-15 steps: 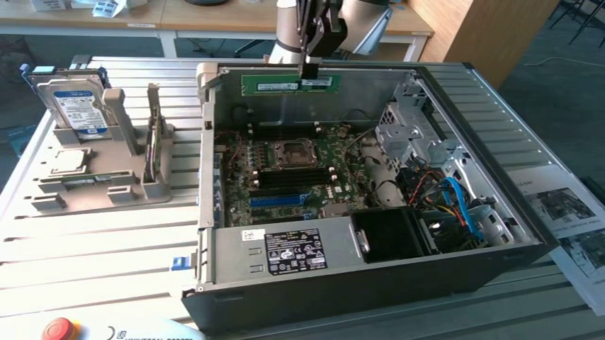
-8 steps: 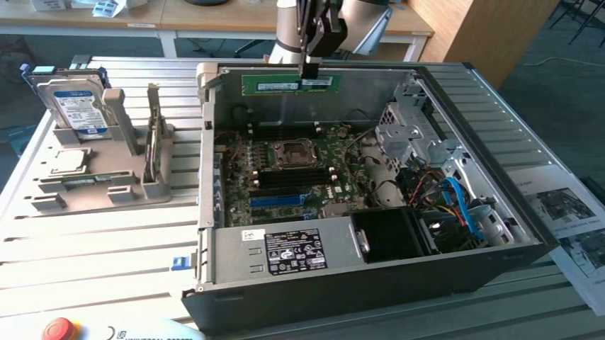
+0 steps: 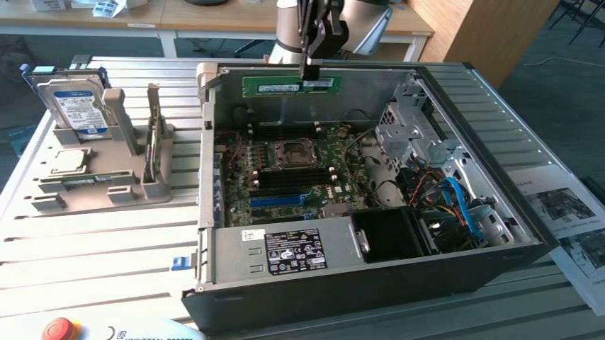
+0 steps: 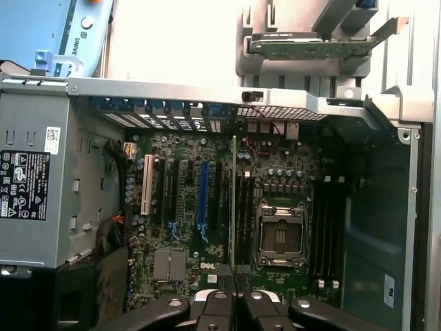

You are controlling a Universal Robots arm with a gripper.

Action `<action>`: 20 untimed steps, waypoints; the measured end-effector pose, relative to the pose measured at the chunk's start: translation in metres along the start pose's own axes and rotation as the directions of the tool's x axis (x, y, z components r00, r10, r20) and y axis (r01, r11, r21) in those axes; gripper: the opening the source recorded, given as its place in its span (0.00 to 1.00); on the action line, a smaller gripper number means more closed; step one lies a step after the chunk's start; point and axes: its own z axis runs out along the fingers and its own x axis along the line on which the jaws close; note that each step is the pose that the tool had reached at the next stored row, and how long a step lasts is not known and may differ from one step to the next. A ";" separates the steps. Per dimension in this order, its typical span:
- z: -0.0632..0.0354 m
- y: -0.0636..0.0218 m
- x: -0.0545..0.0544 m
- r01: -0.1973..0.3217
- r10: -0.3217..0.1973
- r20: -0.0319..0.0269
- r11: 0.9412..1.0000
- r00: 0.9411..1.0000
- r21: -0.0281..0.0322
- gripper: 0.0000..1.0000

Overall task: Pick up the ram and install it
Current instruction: 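Pick up the ram and move it above insertion slot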

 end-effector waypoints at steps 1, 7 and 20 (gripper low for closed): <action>0.0000 0.0000 0.000 0.000 0.000 0.000 1.000 1.000 0.000 0.11; 0.0048 -0.0002 0.000 0.000 0.000 0.003 1.000 1.000 0.000 0.11; 0.0284 -0.0010 0.000 0.000 0.000 0.003 1.000 1.000 0.000 0.11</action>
